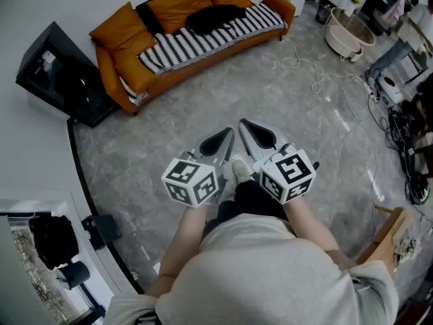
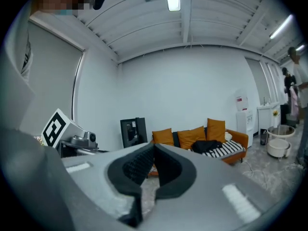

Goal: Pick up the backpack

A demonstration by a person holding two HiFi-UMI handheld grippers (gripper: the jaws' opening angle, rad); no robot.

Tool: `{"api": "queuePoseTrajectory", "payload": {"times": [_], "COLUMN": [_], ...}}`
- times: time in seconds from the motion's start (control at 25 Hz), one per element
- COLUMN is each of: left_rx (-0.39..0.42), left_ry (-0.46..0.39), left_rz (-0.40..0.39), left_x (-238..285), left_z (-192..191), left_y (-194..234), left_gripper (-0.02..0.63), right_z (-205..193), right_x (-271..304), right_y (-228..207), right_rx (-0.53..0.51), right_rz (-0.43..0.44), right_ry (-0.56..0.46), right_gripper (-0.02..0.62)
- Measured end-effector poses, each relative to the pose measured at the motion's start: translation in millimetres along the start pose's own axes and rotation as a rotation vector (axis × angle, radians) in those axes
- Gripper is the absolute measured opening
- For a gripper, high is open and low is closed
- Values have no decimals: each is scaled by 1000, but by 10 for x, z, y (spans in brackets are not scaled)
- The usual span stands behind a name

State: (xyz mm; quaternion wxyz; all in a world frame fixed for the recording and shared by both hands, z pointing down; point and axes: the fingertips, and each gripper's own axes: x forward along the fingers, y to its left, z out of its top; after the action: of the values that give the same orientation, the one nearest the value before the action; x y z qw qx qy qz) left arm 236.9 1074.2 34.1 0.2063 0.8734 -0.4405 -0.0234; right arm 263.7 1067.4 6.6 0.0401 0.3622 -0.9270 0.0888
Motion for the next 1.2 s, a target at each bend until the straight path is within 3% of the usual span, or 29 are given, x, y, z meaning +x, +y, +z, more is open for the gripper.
{"api": "queuePoseTrajectory", "payload": {"times": [0.12, 0.36, 0.64, 0.76, 0.88, 1.2], "left_rx": [-45, -7, -37, -14, 9, -25], "left_ry": [-36, -49, -62, -47, -24, -44], "left_rz": [-5, 43, 67, 87, 87, 106], "left_x": [73, 496, 1228, 1583, 1920, 2391], "left_z": [68, 332, 745, 898, 1006, 1189], "left_y": [126, 608, 1238, 1438, 1574, 1854], "left_gripper": [6, 7, 7, 6, 6, 6], "right_z": [-28, 28, 254, 340, 441, 503], "right_x": [121, 681, 1532, 1804, 1991, 2332], "right_y": [-66, -562, -1303, -1550, -1804, -2140], "right_rx": [-15, 6, 17, -3, -7, 1], "right_rz": [6, 20, 65, 89, 99, 117], "right_ry": [5, 2, 29, 51, 44, 49], "right_gripper": [2, 2, 2, 2, 2, 2]}}
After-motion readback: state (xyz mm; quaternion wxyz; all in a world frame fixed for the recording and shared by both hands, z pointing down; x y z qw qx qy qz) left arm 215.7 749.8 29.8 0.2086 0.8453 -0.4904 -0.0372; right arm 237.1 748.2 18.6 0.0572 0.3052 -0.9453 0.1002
